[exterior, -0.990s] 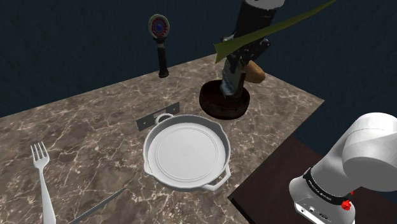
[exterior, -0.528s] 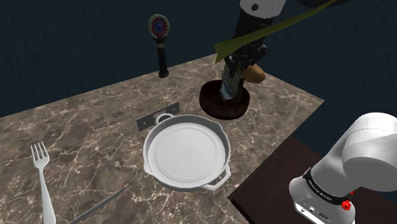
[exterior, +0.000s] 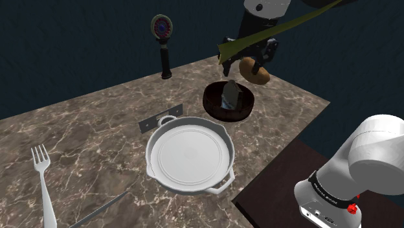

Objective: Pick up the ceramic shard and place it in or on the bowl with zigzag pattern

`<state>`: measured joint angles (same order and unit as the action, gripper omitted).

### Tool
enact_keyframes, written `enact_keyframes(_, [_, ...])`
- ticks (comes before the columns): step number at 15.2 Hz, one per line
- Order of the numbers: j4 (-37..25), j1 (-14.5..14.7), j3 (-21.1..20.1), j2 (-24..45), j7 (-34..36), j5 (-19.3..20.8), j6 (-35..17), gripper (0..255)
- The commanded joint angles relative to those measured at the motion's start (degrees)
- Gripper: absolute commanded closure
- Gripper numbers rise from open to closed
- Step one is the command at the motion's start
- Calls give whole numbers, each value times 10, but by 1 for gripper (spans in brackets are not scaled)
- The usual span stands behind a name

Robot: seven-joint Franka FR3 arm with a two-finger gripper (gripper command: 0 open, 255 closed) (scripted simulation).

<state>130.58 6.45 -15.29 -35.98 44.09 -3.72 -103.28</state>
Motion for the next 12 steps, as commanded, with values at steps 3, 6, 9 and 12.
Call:
enact_keyframes(3, [-59, -1, 3, 2, 1, 2, 57, 0])
enact_keyframes(6, [-76, -1, 3, 4, 1, 3, 72, 0])
enact_keyframes(9, [-76, -1, 3, 4, 1, 3, 72, 0])
enact_keyframes(12, [-76, -1, 3, 4, 1, 3, 72, 0])
